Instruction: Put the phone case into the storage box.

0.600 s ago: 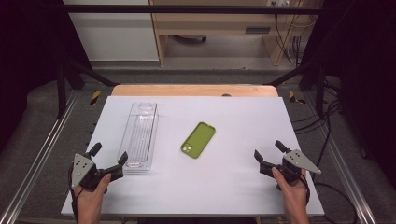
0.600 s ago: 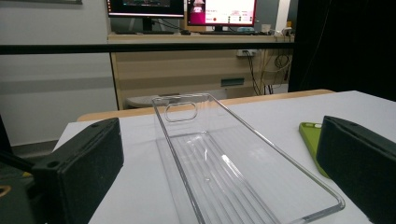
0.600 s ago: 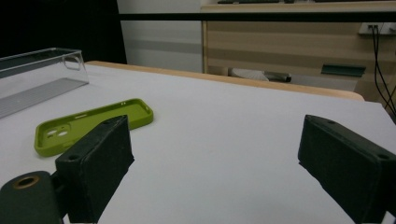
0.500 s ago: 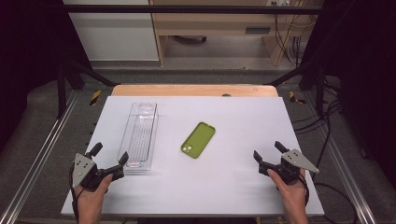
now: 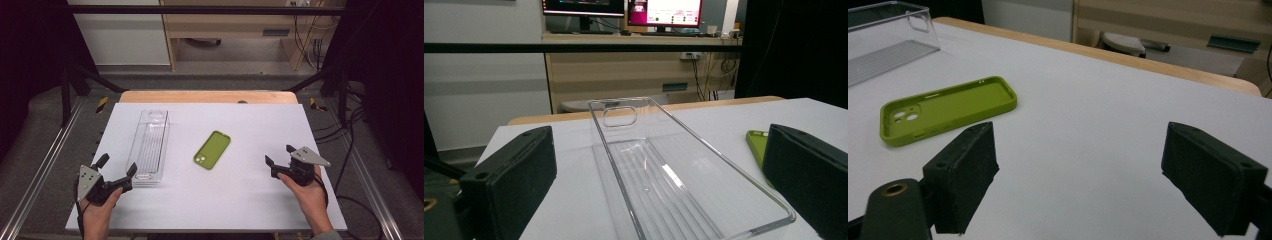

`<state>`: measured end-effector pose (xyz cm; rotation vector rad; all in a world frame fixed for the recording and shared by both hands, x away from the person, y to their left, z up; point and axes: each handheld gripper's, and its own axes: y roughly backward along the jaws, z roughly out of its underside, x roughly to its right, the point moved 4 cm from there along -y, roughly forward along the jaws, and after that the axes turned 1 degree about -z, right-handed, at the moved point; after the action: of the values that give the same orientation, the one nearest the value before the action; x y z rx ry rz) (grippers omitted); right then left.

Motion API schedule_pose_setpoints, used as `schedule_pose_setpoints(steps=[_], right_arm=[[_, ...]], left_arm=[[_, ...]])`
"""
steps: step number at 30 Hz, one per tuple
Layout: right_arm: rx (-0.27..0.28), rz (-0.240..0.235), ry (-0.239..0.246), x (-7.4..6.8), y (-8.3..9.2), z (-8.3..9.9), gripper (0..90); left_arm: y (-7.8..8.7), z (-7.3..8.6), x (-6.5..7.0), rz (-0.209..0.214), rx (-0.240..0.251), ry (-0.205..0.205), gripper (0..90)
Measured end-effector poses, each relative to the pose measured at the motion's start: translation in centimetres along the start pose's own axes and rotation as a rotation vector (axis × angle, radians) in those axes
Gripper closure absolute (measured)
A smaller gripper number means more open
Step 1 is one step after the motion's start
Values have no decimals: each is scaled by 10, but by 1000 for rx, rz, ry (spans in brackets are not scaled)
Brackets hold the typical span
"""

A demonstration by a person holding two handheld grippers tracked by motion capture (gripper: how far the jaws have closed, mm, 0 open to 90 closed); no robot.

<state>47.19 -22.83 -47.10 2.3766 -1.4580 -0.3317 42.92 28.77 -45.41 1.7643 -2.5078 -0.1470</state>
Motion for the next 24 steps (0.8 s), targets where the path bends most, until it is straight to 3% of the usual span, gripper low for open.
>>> schedule_pose_setpoints(steps=[6,10,15,21,24], right_arm=[[-66,-13,48,-1,-17,-17,186],[-111,-33,74,-4,-31,-24,271],[-144,-62,95,-7,-51,-31,468],[-150,-86,132,-17,-75,-40,725],[-152,-102,128,-22,-87,-43,812]], left_arm=[[0,0,0,0,-5,-5,4],[1,0,0,-10,-4,-19,6],[1,-1,-1,-11,0,-9,7],[1,0,-1,-5,-3,-8,7],[1,-1,0,-7,-3,-10,8]])
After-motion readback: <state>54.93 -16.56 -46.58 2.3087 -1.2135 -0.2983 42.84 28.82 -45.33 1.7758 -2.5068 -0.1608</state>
